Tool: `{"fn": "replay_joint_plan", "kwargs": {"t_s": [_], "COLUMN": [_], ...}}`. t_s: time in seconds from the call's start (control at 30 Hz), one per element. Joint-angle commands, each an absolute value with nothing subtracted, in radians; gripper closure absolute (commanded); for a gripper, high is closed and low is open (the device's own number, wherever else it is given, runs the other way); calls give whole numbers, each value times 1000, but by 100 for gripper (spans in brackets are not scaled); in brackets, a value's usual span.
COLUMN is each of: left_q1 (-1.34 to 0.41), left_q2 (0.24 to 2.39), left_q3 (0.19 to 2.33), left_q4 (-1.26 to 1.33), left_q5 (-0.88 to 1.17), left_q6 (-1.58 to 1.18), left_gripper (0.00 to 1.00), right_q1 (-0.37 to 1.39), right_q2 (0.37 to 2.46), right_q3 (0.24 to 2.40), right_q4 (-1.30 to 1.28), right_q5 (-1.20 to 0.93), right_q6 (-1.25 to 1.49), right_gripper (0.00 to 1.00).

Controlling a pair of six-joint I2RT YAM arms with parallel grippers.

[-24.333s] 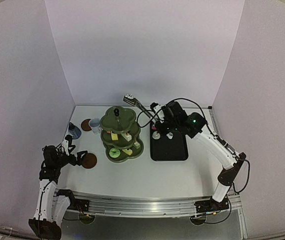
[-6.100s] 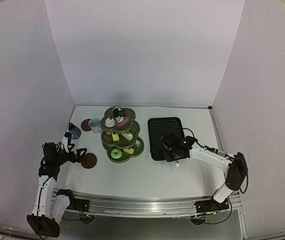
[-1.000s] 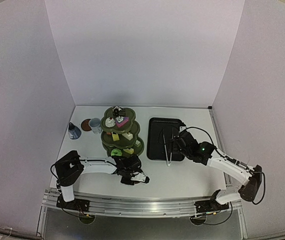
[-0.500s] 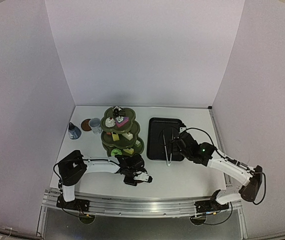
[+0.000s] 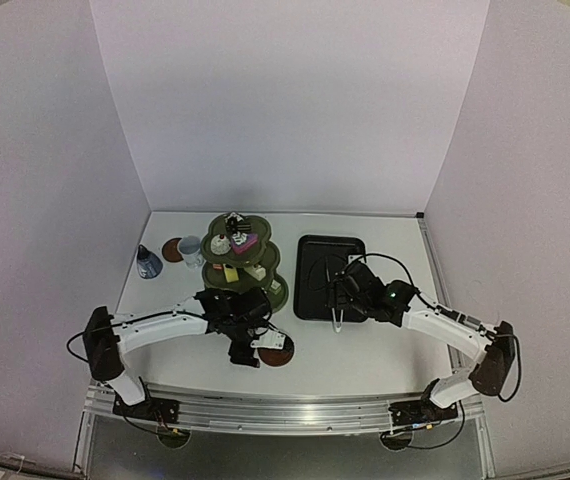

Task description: Serve the afternoon tea

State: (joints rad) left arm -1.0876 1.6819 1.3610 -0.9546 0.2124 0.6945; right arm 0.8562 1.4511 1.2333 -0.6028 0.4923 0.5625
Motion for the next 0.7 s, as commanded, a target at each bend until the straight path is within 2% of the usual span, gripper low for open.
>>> {"fn": "replay_joint_plan", "kwargs": {"t_s": [0.0, 0.2, 0.33, 0.47, 0.67], "left_q1": [-987, -621, -382, -162, 70], "left_q2": [1499, 1360, 1357, 1463, 1617], "left_q3": [1330, 1316, 1357, 1466, 1521], "left_q4": [-1314, -1534, -1548, -1448, -1040], "left_q5": [405, 468, 435, 417, 555], "left_q6": [764, 930, 1029, 1051, 1129], "left_gripper": [21, 17, 15, 17, 19], "right_q1": [859, 785, 738, 719, 690], "right_q2": [1456, 1443, 1464, 1510, 1563], "right_q3": [1279, 1293, 1325, 1375, 1395], "right_q4": [-608, -628, -630, -630, -630], "right_q5": [483, 466, 452, 418, 366], "right_q6": [549, 591, 539, 445, 394], "right_gripper": [14, 13, 13, 13, 13]}}
